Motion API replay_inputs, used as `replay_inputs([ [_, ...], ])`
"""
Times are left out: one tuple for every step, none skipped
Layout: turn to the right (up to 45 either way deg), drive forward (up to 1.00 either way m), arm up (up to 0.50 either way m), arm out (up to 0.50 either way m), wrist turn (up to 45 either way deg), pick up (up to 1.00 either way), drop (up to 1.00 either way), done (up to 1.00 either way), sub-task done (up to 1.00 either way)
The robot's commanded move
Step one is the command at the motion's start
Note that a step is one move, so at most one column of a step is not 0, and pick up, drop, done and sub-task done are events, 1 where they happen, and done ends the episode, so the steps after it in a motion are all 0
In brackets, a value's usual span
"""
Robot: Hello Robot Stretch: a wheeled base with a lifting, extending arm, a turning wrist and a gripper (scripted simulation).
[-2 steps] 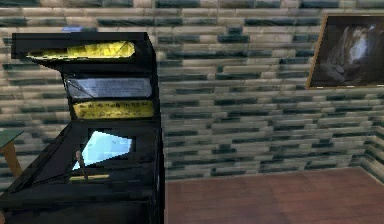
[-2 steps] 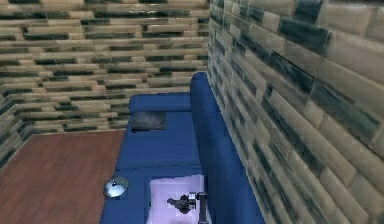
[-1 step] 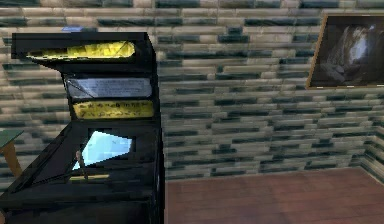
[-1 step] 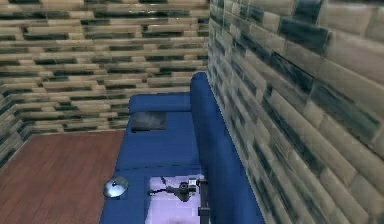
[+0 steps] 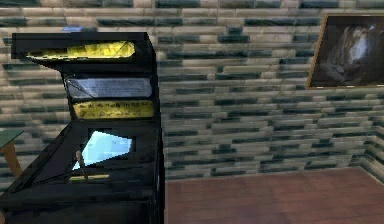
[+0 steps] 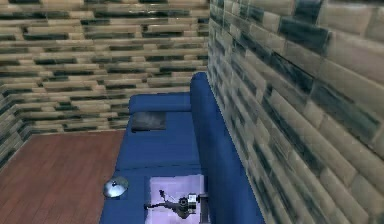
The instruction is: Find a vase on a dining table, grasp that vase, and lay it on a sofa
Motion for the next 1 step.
replay_inputs([
  [0.0, 0.0, 0.0, 0.0, 0.0, 0.0, 0.0, 1.0, 0.0],
])
